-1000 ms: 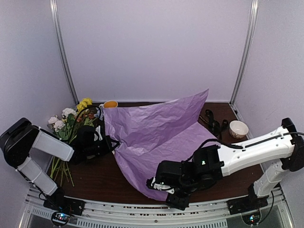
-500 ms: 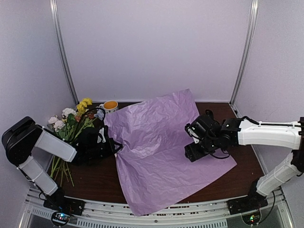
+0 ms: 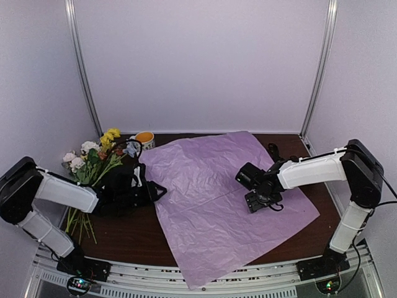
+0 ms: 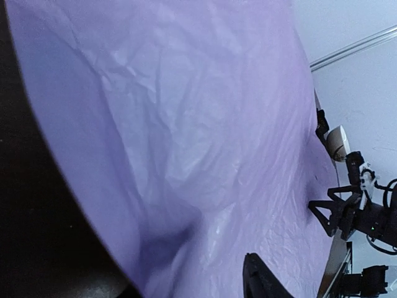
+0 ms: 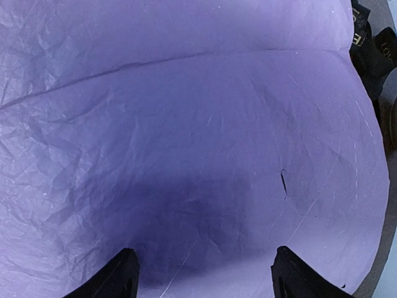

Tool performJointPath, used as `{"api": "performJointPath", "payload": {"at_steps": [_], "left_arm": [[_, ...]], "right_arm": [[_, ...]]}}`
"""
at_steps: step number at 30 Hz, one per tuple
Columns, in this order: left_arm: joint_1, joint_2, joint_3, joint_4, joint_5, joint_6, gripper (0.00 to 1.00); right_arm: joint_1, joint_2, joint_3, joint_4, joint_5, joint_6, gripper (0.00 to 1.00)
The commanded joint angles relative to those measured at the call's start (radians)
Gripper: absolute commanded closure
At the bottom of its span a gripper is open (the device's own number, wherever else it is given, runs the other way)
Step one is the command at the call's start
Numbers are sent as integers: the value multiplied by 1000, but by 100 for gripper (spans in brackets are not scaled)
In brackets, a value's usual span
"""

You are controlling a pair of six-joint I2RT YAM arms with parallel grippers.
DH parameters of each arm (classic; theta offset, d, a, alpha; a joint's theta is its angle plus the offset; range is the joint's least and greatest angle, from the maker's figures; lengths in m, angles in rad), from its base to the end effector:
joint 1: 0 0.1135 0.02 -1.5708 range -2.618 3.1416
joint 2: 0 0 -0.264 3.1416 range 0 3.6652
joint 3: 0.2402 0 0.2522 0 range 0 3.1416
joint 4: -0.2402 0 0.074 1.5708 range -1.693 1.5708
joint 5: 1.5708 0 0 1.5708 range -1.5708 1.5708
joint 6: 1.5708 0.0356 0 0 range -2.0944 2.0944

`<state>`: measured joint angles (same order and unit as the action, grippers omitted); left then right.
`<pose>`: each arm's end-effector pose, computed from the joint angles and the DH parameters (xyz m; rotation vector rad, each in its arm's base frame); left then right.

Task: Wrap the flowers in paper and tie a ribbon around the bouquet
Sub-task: Flatten the flattened wrapping paper at the center of the board, then pick up the fake flower from the corner of the board.

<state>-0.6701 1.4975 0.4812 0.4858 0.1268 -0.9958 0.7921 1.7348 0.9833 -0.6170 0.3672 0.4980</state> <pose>0.2127 -0.1743 0.1448 -0.2912 2.2899 -1.0762 0.2230 0.2078 0.1455 -0.3518 2.7292 -0.2404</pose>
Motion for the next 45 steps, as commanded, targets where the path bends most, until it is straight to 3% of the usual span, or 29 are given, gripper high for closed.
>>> {"api": "performJointPath", "payload": {"at_steps": [1, 5, 10, 15, 20, 23, 27, 30, 33, 36, 41, 45], "left_arm": [[-17, -172, 5, -205, -128, 82, 54], [-20, -296, 24, -365, -205, 153, 50], [-20, -336, 79, -440, -198, 278, 52], [-18, -114, 267, -544, -112, 511, 53], [-19, 89, 410, -569, -42, 592, 57], [-19, 176, 470, -615, -67, 619, 58], [-17, 189, 473, -622, -55, 638, 61], [-10, 97, 499, -685, -106, 700, 55], [112, 32, 579, -846, -114, 707, 50], [316, -55, 559, -866, -47, 635, 49], [646, -150, 568, -994, -51, 605, 47], [843, -165, 568, -1124, -96, 607, 51]], "right_arm": [[-42, 102, 53, -34, 41, -63, 24], [-78, 163, 160, -73, 43, -121, 24], [-100, 165, 218, -121, 91, -176, 24], [-104, 100, 260, -150, 105, -229, 24], [-96, 17, 197, -59, -116, -211, 26], [-95, -9, 133, -4, -162, -156, 27], [-93, -6, 125, -26, -159, -132, 29], [-85, -37, 129, -33, -163, -130, 29], [-73, -88, 138, -40, -169, -125, 31], [-67, -136, 146, -34, -193, -127, 31], [-63, -174, 171, -64, -211, -151, 32], [-63, -191, 170, -68, -203, -178, 32]]}}
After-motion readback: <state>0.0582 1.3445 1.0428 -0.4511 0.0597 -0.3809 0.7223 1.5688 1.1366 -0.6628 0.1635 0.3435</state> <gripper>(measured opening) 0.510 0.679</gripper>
